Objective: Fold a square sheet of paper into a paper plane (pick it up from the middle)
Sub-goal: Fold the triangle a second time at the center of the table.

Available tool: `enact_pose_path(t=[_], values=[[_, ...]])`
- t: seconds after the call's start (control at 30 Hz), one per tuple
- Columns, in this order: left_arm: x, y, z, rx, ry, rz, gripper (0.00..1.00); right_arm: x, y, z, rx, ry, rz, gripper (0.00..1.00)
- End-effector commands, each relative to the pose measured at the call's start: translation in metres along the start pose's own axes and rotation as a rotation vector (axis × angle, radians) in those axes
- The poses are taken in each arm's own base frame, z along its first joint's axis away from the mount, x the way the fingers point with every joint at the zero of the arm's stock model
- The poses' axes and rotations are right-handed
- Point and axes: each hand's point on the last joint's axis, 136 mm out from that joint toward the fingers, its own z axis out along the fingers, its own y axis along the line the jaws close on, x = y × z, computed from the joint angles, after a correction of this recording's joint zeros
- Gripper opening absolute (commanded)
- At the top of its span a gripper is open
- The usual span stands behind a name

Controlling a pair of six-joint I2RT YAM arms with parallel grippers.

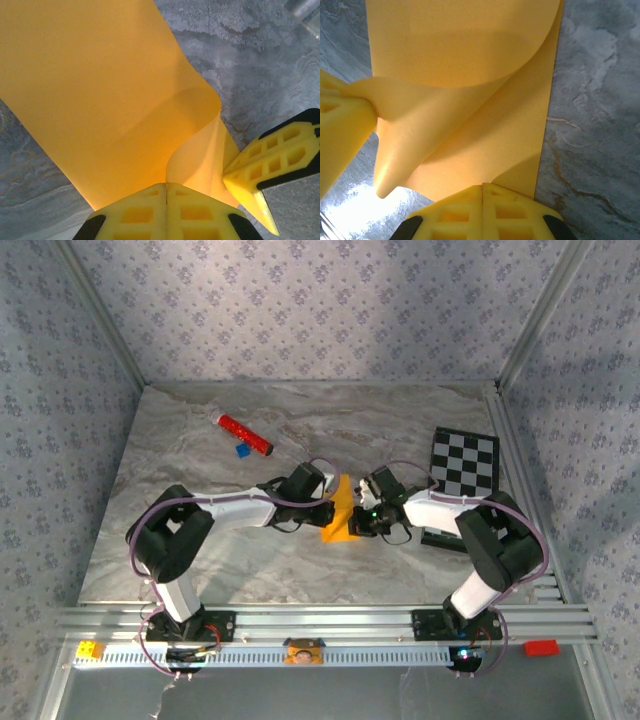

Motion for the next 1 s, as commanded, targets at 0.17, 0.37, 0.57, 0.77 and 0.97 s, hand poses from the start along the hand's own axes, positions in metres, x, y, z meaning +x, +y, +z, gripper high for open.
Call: enact_pose_path(t=[0.17,0.37,0.57,0.77,0.97], values=[[-0.002,0.013,0.007,-0.079,0.028,0.038,0.02,0.019,-0.024,0.005,0.093,0.078,0.015,0.05],[-0.004,0.019,0.007,-0.117,0.028,0.051,0.02,0.018,-0.024,0.005,0.096,0.076,0.019,0.05],[-0.003,0.024,0.008,-0.137,0.029,0.053,0.02,0.017,-0.023,0.004,0.090,0.074,0.022,0.05],[-0.001,0.027,0.008,-0.152,0.030,0.044,0.02,0.018,-0.024,0.006,0.092,0.079,0.025,0.05],[0.002,0.031,0.008,-0.170,0.035,0.037,0.02,0.018,-0.025,0.006,0.093,0.078,0.028,0.05]])
